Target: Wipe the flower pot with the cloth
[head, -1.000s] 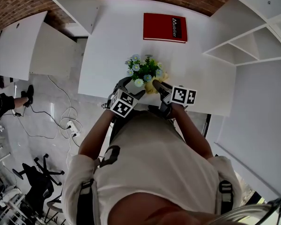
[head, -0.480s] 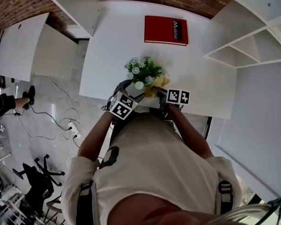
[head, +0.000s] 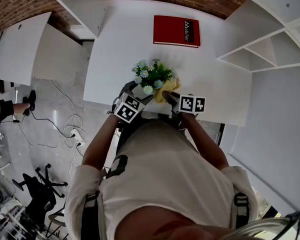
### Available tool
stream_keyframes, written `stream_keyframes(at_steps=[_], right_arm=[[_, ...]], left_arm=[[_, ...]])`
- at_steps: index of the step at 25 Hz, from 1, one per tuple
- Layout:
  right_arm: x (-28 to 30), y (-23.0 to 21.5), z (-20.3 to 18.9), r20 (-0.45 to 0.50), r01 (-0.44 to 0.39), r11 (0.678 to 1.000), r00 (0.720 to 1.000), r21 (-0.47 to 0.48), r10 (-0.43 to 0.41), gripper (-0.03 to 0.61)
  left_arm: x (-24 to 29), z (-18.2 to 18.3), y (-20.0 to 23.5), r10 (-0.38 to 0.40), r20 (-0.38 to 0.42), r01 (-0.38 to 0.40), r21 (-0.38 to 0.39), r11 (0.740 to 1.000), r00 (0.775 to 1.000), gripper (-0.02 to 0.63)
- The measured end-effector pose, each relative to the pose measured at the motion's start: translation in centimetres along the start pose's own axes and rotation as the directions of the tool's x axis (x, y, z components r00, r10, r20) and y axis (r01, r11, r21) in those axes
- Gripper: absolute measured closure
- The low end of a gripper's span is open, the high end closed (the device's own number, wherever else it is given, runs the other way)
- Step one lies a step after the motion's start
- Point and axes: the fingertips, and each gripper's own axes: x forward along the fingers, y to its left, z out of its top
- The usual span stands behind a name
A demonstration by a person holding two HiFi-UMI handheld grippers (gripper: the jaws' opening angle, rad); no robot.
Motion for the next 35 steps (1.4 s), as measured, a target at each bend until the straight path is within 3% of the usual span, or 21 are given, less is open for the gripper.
stream_keyframes(at_steps=[7,15,18,22,30,35], right_arm=[[-1.2,3.1,2.0,0.075,-0.075,0.997,0.995,0.025,0.073,0.480],[1.3,-2.8,-1.8,-0.037,0.076,0.990,0.997,0.116,-0.073,0.483],[1.3,-3.3,-2.1,-0.032,0.070,0.986,0.997,0.152,-0.066,0.483],[1.0,-3.1,-2.0,-0.048,0.074,0.990,0.997,0.121,-0.068,0.482],[-1.0,2.8,2.0,0.036,-0.068,0.997,0.997,0.031,0.067,0.480],[-1.1,2.9,2.5,0.059,-0.076,0.996,0.996,0.040,0.074,0.480]], left_arm=[[0.0,-0.3,-2.8,-0.052,-0.001,0.052,0.026,0.998,0.999,0.247],[-0.2,-0.8,0.1,-0.004,-0.022,0.005,0.030,1.000,1.000,0.245],[-0.2,-0.2,1.3,-0.025,-0.009,0.025,0.048,0.999,1.000,0.245],[0.5,0.4,1.9,-0.044,0.005,0.044,0.054,0.998,0.999,0.245],[1.1,-0.2,0.2,-0.043,-0.004,0.043,0.047,0.998,0.999,0.247],[0.3,-1.2,-2.0,-0.064,-0.029,0.065,0.059,0.996,0.998,0.247]])
